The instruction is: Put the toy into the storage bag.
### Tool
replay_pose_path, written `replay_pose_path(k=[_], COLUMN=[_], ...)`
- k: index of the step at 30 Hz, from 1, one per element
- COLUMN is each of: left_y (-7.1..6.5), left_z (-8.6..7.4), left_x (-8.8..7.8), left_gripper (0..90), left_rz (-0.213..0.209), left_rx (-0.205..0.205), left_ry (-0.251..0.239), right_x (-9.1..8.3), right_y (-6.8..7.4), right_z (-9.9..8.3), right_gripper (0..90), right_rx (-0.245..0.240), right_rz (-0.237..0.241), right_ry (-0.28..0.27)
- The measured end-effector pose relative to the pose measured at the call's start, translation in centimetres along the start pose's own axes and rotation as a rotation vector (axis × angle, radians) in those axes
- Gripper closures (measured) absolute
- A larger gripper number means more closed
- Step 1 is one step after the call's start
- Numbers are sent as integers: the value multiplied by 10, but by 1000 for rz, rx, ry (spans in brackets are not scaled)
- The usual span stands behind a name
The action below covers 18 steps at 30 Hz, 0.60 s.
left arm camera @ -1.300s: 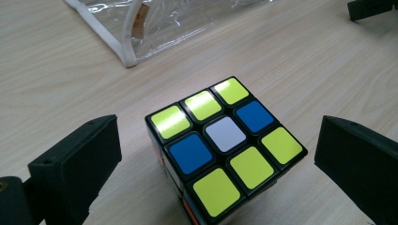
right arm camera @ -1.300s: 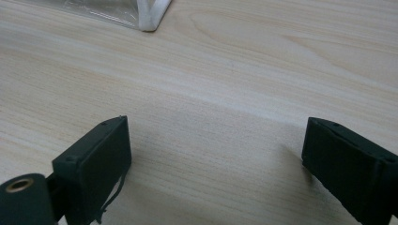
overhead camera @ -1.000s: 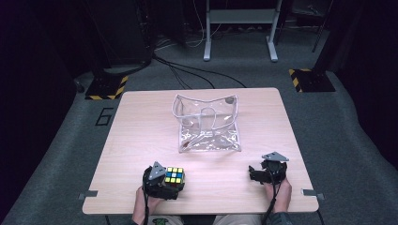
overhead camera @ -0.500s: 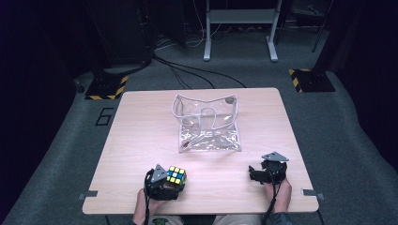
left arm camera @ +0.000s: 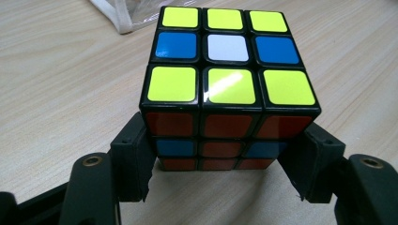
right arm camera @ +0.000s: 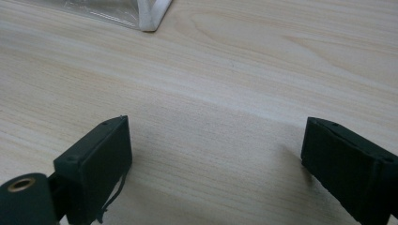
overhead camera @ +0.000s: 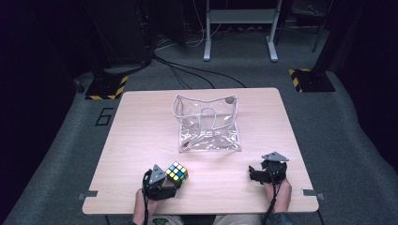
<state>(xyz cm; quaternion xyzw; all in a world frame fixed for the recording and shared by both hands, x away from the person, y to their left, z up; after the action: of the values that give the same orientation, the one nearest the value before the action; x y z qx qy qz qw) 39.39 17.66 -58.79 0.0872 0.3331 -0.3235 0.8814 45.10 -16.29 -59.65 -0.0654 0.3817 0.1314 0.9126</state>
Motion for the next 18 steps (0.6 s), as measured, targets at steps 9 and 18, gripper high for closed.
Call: replay_pose_path(k=[9, 18], left_y=[1, 7], left_z=[2, 6], left_x=[-1, -4], left_gripper=[340, 340], left_rz=[3, 15], left_rx=[6, 10], left_ry=[-8, -14], right_x=[0, 0], right_y=[0, 0], right_z=[0, 0], right_gripper=[83, 85], right_rx=[-2, 0], right_rz=[2, -2], right_ry=[0, 0])
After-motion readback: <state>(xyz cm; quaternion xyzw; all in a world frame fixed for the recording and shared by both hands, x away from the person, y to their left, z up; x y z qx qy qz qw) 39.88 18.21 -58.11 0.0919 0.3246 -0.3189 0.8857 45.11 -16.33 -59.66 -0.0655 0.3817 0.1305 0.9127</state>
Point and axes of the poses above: each handheld gripper's, and its own axes: x roughly forward along the jaws, z roughly out of its top, y roughly to its left, the point moved 10 cm from there along x, roughly forward along the jaws, and after that the axes turned 3 degrees about y, right-handed, at the moved point
